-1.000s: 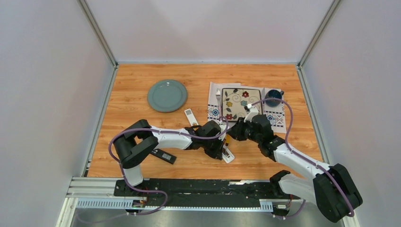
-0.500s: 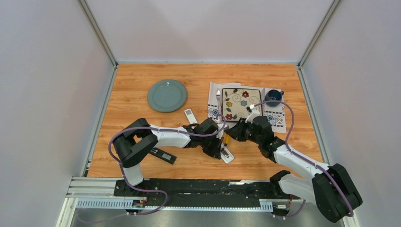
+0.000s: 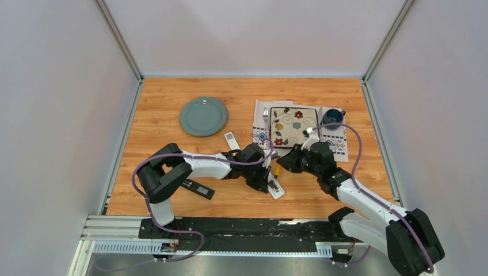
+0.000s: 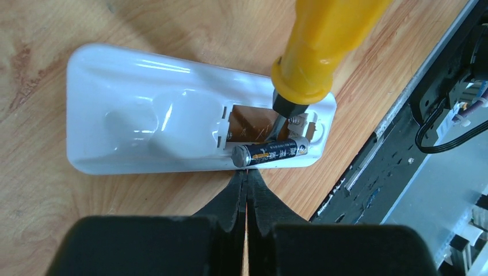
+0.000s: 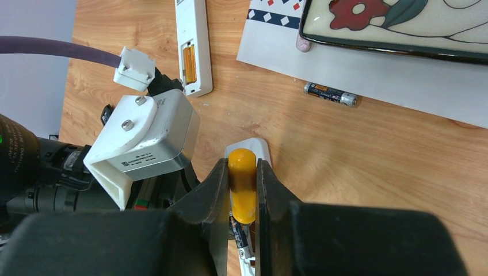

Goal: Unload the batteries from the remote control

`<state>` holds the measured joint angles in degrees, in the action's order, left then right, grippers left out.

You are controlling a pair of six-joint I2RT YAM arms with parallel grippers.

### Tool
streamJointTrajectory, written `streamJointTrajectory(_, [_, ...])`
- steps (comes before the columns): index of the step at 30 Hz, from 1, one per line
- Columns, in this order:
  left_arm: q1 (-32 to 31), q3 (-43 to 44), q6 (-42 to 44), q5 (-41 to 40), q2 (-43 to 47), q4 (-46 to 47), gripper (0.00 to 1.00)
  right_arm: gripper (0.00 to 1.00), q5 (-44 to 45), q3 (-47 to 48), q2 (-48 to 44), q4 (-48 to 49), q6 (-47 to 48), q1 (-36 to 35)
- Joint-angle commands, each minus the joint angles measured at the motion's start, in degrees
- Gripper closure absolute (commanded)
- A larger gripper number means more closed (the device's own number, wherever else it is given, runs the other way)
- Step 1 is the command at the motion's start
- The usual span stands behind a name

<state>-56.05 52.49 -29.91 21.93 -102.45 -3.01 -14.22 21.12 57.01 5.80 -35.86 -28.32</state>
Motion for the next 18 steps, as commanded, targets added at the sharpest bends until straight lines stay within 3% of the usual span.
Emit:
streamJointTrajectory(1, [1.1,-2.0,1.6,-6.2,-1.9,-2.4,1.00,1.00,-3.2,2.9,-1.6,-0.7,-3.3,-0.3])
streamJointTrajectory(18, [1.2,-2.1,2.2,-7.5,-0.6,-3.2,1.00,1.00,-2.0,5.4,-0.5,-2.3,-0.6,-0.3])
